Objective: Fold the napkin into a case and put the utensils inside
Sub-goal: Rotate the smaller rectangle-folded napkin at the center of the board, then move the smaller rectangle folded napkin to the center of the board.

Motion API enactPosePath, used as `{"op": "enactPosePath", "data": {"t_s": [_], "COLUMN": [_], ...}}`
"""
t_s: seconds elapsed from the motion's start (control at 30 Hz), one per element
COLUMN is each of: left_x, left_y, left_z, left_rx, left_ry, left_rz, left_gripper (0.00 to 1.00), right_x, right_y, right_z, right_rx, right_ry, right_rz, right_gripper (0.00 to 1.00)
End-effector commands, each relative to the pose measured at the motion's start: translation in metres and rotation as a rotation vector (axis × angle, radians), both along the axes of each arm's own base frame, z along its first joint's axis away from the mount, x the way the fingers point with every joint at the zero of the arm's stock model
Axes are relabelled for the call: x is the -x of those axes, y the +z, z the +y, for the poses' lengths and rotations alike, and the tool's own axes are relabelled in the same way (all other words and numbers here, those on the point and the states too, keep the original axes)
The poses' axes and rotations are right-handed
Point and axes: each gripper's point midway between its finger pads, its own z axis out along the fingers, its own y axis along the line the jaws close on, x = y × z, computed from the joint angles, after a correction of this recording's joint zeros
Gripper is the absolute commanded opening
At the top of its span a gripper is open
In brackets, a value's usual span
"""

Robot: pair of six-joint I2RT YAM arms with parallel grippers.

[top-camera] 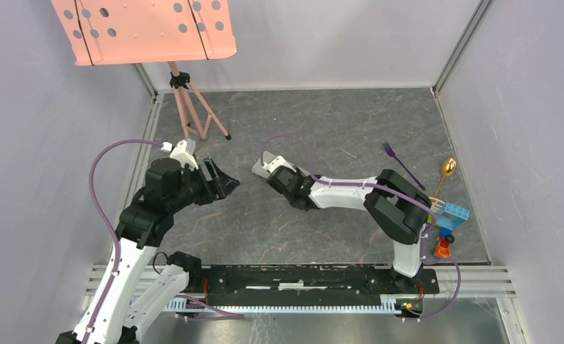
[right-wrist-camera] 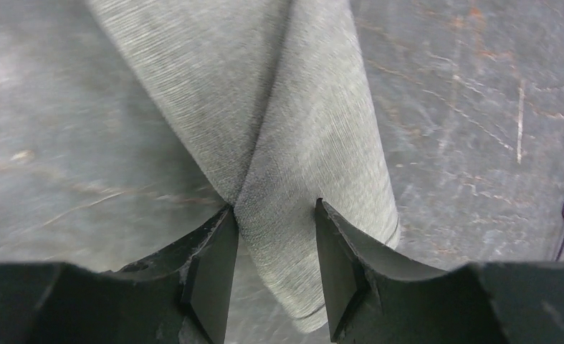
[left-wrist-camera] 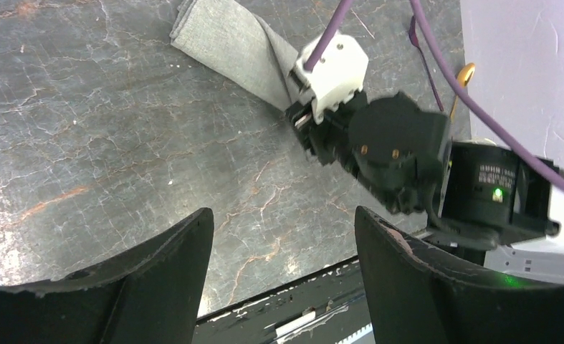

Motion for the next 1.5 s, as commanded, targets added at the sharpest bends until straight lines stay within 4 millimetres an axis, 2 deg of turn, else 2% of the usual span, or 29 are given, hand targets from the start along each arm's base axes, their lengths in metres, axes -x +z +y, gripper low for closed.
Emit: {"op": "enactPosePath", "data": {"t_s": [0.0, 0.1, 0.2, 0.27, 0.37, 0.43, 0.53, 0.63, 0.77, 1.03, 1.33, 1.47], "left_x": [0.0, -0.001, -0.005, -0.008, -0.014, -0.016, -0.021, -0.021, -0.018, -0.01, -0.009, -0.01], "left_y": [0.006, 0.005, -0.002, -0.012, -0.033, -0.04, -0.036, -0.025, -0.01, 0.004, 0.007, 0.008], "left_z": [-0.008, -0.01, -0.011, -0.014, -0.028, -0.035, -0.034, -0.026, -0.014, -0.007, -0.007, -0.009], "left_rx": [0.037, 0.037, 0.03, 0.058, 0.166, 0.225, 0.242, 0.202, 0.177, 0.173, 0.172, 0.172], "left_ry": [-0.031, -0.044, -0.045, -0.032, -0.009, -0.003, 0.014, 0.038, 0.076, 0.096, 0.089, 0.079], "left_rz": [-0.014, -0.017, -0.002, 0.023, 0.103, 0.13, 0.097, 0.062, 0.009, -0.031, -0.035, -0.033], "left_gripper": [0.79, 0.79, 0.8, 0.81, 0.82, 0.81, 0.8, 0.8, 0.8, 0.8, 0.8, 0.8], "right_x": [-0.031, -0.047, -0.05, -0.05, -0.048, -0.05, -0.06, -0.064, -0.073, -0.107, -0.148, -0.172], "right_y": [0.002, -0.003, -0.004, 0.002, 0.018, 0.027, 0.032, 0.025, 0.014, 0.018, 0.017, 0.012], "right_z": [-0.039, -0.044, -0.033, -0.026, -0.016, -0.008, 0.006, 0.023, 0.03, 0.002, -0.046, -0.075], "right_rx": [0.05, 0.027, 0.016, -0.014, -0.071, -0.078, -0.056, -0.08, -0.095, -0.028, 0.0, -0.004], "right_ry": [-0.09, -0.083, -0.02, 0.026, 0.117, 0.185, 0.247, 0.288, 0.232, -0.029, -0.176, -0.248], "right_rz": [-0.051, -0.035, -0.014, -0.019, -0.057, -0.079, -0.084, -0.057, -0.058, -0.182, -0.192, -0.175], "right_gripper": [0.49, 0.49, 0.52, 0.54, 0.67, 0.75, 0.78, 0.79, 0.79, 0.75, 0.72, 0.72]}}
